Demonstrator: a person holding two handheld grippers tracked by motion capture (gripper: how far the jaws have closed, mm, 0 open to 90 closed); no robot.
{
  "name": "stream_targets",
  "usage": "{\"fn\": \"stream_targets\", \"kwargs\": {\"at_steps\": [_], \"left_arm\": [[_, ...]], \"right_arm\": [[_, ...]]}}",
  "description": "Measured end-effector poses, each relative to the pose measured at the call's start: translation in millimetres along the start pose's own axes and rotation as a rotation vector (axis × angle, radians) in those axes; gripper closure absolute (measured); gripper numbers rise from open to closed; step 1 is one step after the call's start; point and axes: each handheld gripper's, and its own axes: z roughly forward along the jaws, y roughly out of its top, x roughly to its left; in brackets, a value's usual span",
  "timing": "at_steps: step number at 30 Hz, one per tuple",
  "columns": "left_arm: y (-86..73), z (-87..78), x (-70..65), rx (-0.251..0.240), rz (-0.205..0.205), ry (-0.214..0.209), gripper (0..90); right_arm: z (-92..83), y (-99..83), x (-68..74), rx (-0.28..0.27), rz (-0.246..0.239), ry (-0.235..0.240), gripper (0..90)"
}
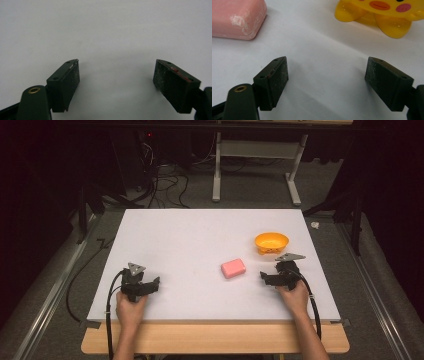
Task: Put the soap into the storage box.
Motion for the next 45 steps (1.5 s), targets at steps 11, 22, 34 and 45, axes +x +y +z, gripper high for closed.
{"fn": "stream_targets", "kwargs": {"at_steps": [11,22,34,45], "left_arm": [[0.0,0.1,0.2,-0.001,-0.002,0.000,21.4],[-0.1,0.1,0.0,-0.002,0.000,0.001,21.4],[-0.1,0.0,-0.3,-0.003,0.002,0.003,21.4],[-0.1,0.0,-0.4,-0.003,0.003,0.003,21.4]], "right_arm": [[-0.1,-0.1,0.1,0.000,-0.001,0.001,19.6],[0.0,0.4,-0.1,0.003,-0.002,0.001,19.5],[0.0,1.4,0.9,0.018,0.015,-0.022,14.2],[-7.8,3.1,1.7,-0.004,0.040,-0.027,14.0]]}}
